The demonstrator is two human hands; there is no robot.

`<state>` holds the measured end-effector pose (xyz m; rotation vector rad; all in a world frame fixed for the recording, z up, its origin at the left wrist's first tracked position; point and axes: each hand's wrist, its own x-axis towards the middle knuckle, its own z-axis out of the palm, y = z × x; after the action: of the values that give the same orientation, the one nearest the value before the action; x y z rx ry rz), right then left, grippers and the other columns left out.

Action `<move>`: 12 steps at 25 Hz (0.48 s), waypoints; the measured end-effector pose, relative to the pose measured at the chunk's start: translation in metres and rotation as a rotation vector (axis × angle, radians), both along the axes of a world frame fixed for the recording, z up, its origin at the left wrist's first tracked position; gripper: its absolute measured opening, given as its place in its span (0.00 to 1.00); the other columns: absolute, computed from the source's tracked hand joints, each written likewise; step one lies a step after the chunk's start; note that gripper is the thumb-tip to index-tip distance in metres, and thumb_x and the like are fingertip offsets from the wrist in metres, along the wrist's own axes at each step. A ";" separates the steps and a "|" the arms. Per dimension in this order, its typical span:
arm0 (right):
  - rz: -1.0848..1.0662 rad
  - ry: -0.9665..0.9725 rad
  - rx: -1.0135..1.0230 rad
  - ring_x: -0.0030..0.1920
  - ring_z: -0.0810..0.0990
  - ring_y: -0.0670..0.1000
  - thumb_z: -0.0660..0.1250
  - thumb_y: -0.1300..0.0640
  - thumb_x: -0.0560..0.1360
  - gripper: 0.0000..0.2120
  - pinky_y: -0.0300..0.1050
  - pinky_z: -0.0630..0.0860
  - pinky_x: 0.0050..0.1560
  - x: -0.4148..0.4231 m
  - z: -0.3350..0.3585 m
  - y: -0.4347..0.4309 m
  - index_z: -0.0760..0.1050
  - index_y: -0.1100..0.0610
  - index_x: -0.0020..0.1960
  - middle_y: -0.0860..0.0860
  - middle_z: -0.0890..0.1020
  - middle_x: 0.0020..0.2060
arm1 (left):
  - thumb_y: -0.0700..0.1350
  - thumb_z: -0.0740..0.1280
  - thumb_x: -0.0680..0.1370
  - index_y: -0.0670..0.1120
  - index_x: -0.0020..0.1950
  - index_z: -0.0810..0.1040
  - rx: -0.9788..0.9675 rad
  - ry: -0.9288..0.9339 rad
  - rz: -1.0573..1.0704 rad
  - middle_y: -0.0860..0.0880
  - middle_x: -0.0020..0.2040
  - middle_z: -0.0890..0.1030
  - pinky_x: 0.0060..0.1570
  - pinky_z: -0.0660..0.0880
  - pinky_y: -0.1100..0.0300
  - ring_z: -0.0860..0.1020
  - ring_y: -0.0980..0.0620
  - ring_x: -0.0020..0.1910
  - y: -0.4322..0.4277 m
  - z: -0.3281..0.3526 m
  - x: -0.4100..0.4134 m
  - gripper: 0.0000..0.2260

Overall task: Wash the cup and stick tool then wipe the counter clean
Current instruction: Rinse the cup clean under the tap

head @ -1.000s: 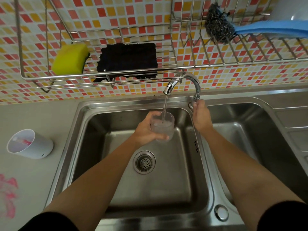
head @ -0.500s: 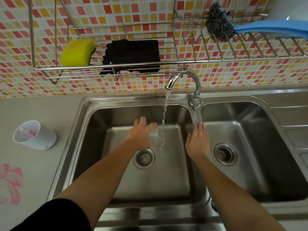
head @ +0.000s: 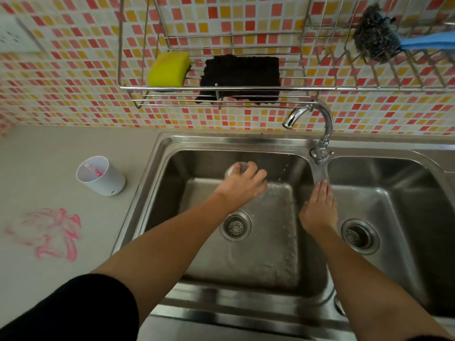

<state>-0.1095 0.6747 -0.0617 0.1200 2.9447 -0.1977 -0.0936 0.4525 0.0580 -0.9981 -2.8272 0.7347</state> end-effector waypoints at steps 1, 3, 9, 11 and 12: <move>0.009 -0.032 0.018 0.76 0.40 0.60 0.50 0.54 0.79 0.32 0.54 0.44 0.74 -0.002 0.002 0.002 0.38 0.65 0.75 0.61 0.40 0.75 | 0.36 0.67 0.72 0.44 0.71 0.60 0.018 0.033 -0.004 0.40 0.67 0.63 0.59 0.71 0.42 0.63 0.36 0.67 -0.001 0.002 0.003 0.29; 0.018 -0.078 0.026 0.75 0.39 0.60 0.51 0.54 0.80 0.33 0.55 0.45 0.75 -0.004 0.008 0.003 0.37 0.65 0.75 0.62 0.39 0.75 | 0.38 0.70 0.70 0.49 0.70 0.61 0.203 -0.067 0.197 0.41 0.65 0.63 0.59 0.71 0.43 0.64 0.38 0.65 -0.009 0.002 0.009 0.32; 0.038 0.113 -0.193 0.74 0.58 0.60 0.54 0.58 0.79 0.25 0.54 0.56 0.74 0.026 0.015 -0.049 0.56 0.66 0.73 0.63 0.61 0.73 | 0.45 0.79 0.60 0.52 0.65 0.63 1.224 -0.621 0.782 0.48 0.54 0.76 0.48 0.77 0.58 0.77 0.49 0.52 -0.086 -0.016 0.054 0.38; 0.110 0.086 -0.254 0.73 0.61 0.61 0.54 0.58 0.80 0.23 0.54 0.57 0.74 0.042 0.008 -0.104 0.59 0.67 0.72 0.64 0.64 0.71 | 0.44 0.81 0.59 0.52 0.64 0.65 1.426 -0.669 0.836 0.52 0.55 0.76 0.49 0.76 0.61 0.76 0.51 0.54 -0.126 -0.022 0.081 0.39; 0.138 0.072 -0.288 0.72 0.61 0.60 0.55 0.58 0.80 0.23 0.52 0.56 0.74 0.048 0.006 -0.136 0.59 0.67 0.72 0.64 0.64 0.71 | 0.45 0.82 0.58 0.53 0.63 0.66 1.540 -0.668 0.864 0.53 0.56 0.75 0.49 0.76 0.62 0.76 0.52 0.56 -0.150 -0.023 0.094 0.39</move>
<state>-0.0611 0.5383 -0.0553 -0.1328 2.9405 -0.6116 0.0000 0.3028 0.0346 0.3390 -2.8013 -1.8677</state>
